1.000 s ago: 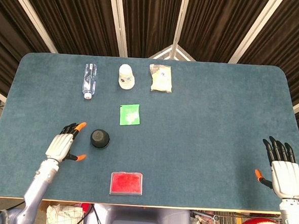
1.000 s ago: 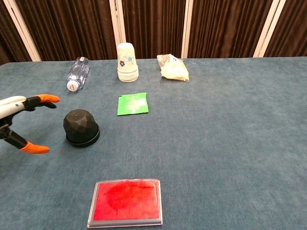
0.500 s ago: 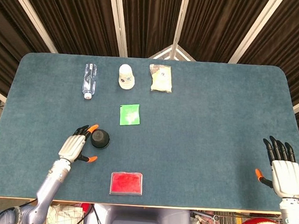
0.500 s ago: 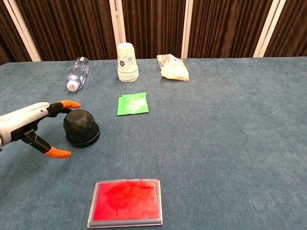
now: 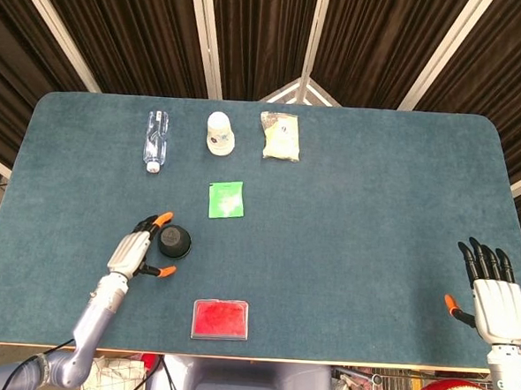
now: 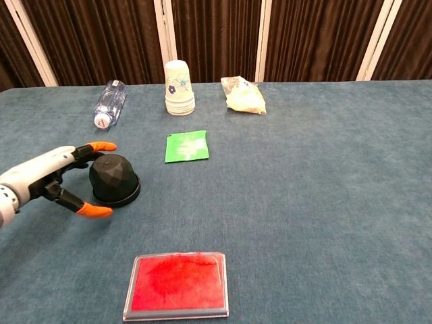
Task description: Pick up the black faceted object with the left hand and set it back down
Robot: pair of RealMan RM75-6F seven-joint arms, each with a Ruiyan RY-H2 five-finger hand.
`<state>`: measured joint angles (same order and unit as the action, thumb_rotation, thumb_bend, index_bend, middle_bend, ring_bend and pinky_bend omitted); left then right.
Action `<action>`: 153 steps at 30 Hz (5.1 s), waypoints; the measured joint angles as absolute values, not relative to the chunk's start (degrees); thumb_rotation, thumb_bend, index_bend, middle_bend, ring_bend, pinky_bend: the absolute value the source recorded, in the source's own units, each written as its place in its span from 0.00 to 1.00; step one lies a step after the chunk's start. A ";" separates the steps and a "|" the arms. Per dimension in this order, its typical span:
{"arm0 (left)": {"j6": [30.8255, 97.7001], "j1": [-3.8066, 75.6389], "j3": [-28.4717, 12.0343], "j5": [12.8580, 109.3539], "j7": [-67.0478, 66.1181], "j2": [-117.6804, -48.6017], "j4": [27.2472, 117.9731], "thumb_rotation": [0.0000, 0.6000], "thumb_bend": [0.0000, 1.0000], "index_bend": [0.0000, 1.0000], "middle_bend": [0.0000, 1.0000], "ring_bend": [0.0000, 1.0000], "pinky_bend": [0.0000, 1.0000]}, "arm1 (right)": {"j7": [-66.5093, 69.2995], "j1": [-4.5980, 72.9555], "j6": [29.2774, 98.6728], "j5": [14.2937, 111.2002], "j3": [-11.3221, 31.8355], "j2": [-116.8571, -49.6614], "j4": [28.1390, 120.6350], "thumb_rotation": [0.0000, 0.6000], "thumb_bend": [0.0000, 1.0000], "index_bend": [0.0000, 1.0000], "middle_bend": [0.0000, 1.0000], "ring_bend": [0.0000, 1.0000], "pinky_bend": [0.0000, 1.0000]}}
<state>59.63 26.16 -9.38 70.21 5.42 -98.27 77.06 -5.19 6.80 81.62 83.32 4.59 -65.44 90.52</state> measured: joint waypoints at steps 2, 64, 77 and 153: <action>60.13 26.31 -9.36 70.70 5.44 -99.02 76.28 1.00 0.10 0.09 0.14 0.00 0.00 | -5.15 6.76 81.68 83.38 4.56 -65.38 90.70 1.00 0.29 0.05 0.02 0.06 0.01; 69.18 25.85 -11.82 73.31 -2.18 -100.35 82.05 1.00 0.51 0.39 0.49 0.08 0.00 | -3.10 6.98 80.88 84.04 3.82 -65.13 91.23 1.00 0.28 0.05 0.02 0.06 0.01; 63.62 25.99 -18.58 61.36 -2.02 -84.76 111.22 1.00 0.51 0.41 0.49 0.08 0.00 | -3.38 6.98 80.97 84.48 3.59 -65.13 91.75 1.00 0.29 0.05 0.02 0.06 0.01; 37.74 24.36 -18.46 69.36 63.18 -60.19 121.02 1.00 0.54 0.43 0.49 0.13 0.17 | -2.05 7.67 80.42 85.32 3.21 -65.46 91.52 1.00 0.29 0.05 0.02 0.06 0.01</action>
